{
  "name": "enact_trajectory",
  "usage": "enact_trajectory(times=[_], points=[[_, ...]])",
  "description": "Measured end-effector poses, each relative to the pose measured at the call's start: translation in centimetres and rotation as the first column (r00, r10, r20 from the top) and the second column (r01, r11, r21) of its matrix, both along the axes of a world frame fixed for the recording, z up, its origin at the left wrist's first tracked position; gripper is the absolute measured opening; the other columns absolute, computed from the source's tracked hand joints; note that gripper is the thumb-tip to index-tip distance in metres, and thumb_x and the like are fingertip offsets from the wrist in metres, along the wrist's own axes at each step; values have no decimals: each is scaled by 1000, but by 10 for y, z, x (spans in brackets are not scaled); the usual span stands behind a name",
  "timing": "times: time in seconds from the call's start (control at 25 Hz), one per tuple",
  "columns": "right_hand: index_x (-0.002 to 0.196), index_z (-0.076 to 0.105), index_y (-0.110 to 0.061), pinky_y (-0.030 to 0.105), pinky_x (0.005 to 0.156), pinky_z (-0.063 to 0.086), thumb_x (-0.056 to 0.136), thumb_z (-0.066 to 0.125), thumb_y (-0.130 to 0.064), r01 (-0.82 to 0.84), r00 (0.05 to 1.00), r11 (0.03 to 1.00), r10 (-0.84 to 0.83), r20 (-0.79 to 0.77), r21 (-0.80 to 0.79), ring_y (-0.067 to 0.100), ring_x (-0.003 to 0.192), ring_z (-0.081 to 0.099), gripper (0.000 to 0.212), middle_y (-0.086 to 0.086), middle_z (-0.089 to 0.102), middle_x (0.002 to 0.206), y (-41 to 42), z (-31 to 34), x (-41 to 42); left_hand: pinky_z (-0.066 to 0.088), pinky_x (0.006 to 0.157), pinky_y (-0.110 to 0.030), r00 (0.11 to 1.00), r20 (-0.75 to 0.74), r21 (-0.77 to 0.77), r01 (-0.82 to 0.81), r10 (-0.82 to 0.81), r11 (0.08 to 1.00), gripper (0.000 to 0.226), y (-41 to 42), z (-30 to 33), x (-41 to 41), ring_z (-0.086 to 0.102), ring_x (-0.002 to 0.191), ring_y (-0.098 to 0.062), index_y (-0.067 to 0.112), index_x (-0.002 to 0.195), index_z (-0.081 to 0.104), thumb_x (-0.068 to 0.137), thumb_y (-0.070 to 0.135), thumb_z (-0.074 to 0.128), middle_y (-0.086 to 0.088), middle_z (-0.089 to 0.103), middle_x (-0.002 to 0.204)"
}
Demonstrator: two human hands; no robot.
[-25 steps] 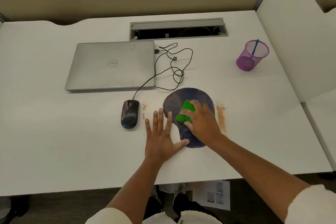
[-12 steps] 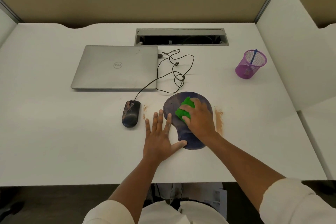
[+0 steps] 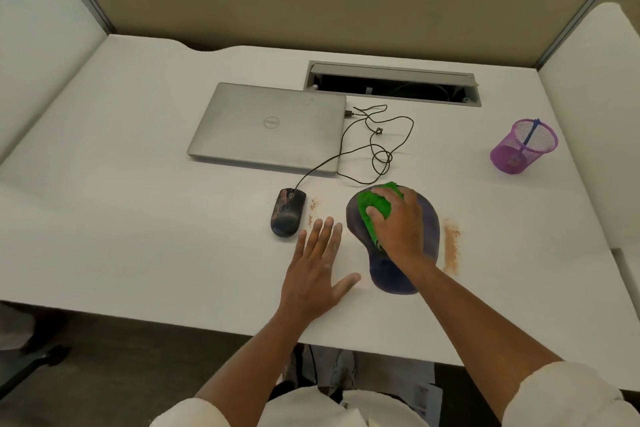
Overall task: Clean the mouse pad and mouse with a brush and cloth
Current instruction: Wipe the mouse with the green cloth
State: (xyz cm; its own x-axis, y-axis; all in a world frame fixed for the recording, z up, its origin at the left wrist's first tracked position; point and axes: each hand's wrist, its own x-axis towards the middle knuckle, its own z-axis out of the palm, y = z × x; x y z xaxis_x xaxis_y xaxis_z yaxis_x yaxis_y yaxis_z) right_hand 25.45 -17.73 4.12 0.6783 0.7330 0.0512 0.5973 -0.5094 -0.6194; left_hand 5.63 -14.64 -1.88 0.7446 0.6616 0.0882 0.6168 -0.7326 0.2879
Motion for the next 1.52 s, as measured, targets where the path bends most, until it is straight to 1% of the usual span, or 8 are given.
enact_trajectory(times=[0.08,0.2,0.32,0.52,0.84,1.16,1.36,1.52], points=[[124,63,-29,27,95,39,87,69,-25,-40,997,999,39,-70,-5,29,117,51,37,5,49,133,15,3,-7,-4,128,-43,988,42,14,-147,146,989,90,11,2,-22,-5,158,-22,17,164,0,98,71,30,-4,-3,172],[125,62,-32,31,91,43,87,68,-27,-133,988,990,129,-82,-38,29,116,49,39,4,46,133,41,11,-23,-4,128,-44,931,25,-89,-360,364,928,98,35,2,-44,-10,158,-22,16,163,-6,94,74,32,-6,-5,172],[127,60,-33,41,96,50,88,67,-29,-198,980,976,195,-38,-92,29,116,50,40,4,46,133,69,20,-34,-5,128,-45,895,-36,-185,-443,444,877,108,54,-2,-47,-10,158,-23,12,163,-3,89,80,36,-10,-4,171],[128,60,-33,44,94,50,90,61,-27,-289,954,934,300,20,-211,30,116,46,38,5,42,137,100,24,-42,-7,127,-45,871,-23,-245,-480,490,842,115,70,-5,-37,-5,158,-24,10,163,5,82,87,30,-12,3,171],[128,62,-30,45,90,51,93,58,-21,-381,852,835,484,199,-396,31,113,44,36,7,40,138,127,15,-62,-6,127,-44,852,5,-207,-511,524,834,99,76,-11,-32,-4,158,-22,17,162,21,89,82,30,-8,5,171],[124,65,-30,47,100,46,90,59,-21,-522,813,722,583,-7,-455,33,125,38,36,8,40,136,113,20,-61,-6,128,-45,847,-5,-211,-520,531,828,96,76,-7,-33,-3,158,-21,20,162,23,89,81,34,-7,4,172],[122,66,-29,43,100,45,88,61,-18,-424,886,818,464,9,-388,33,117,43,36,8,42,131,132,24,-53,-5,127,-46,843,-13,-224,-527,538,820,96,77,-6,-34,-2,158,-20,22,162,24,88,82,36,-4,6,172],[126,64,-27,45,96,49,91,59,-21,-406,877,823,473,85,-397,31,116,42,36,7,41,132,157,21,-65,-9,127,-45,840,-9,-238,-529,543,814,96,79,-6,-37,-3,158,-18,24,161,26,87,85,36,0,8,172]])
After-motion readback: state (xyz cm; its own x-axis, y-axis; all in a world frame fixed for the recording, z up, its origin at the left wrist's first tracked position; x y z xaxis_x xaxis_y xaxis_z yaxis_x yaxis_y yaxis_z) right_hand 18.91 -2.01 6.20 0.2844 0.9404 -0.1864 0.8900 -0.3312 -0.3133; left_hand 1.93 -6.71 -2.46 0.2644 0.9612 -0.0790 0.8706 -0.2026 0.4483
